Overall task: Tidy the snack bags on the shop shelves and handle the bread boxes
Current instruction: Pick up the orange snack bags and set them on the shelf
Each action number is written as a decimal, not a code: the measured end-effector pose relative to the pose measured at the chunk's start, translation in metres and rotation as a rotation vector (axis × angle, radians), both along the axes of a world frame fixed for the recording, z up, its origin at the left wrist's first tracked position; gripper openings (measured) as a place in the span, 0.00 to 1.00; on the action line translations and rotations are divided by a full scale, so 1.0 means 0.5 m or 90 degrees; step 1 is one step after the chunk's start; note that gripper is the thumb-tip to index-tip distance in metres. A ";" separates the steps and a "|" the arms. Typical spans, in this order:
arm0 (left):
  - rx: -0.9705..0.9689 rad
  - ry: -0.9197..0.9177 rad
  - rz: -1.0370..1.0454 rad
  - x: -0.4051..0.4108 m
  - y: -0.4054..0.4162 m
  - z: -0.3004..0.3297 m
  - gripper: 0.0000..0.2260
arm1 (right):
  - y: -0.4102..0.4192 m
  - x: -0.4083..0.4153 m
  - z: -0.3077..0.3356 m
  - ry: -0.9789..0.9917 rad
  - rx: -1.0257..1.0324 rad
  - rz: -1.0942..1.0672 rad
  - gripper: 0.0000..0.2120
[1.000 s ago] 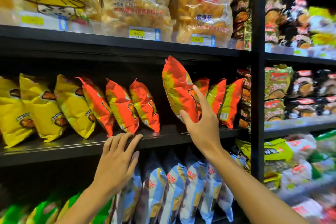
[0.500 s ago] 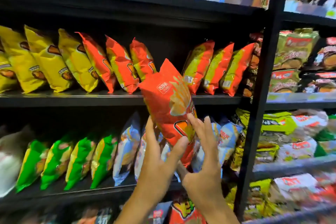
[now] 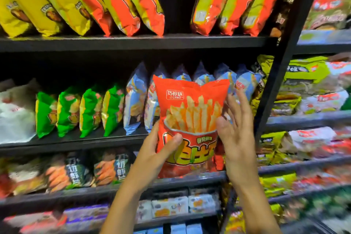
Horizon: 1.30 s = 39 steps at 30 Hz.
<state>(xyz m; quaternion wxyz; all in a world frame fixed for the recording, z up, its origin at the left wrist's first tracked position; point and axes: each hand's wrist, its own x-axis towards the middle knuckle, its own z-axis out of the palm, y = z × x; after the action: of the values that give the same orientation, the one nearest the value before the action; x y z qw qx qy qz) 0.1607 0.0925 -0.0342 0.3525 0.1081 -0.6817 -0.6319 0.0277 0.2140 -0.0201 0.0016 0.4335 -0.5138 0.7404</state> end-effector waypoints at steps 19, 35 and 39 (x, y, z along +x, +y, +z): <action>0.157 0.019 0.065 0.021 0.082 -0.107 0.20 | 0.069 0.064 -0.161 -0.257 0.105 0.064 0.16; 0.076 -0.010 -0.083 0.044 0.053 -0.098 0.26 | 0.085 0.058 -0.130 -0.162 0.094 0.003 0.10; 0.046 0.021 -0.140 0.040 0.029 -0.086 0.27 | 0.067 0.069 -0.126 -0.141 0.078 -0.022 0.07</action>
<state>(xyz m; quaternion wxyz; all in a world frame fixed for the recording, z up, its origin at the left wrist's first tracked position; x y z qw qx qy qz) 0.1809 0.1072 -0.0771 0.2881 0.0346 -0.6604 -0.6925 0.0620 0.2476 -0.0833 -0.0689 0.3397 -0.5624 0.7507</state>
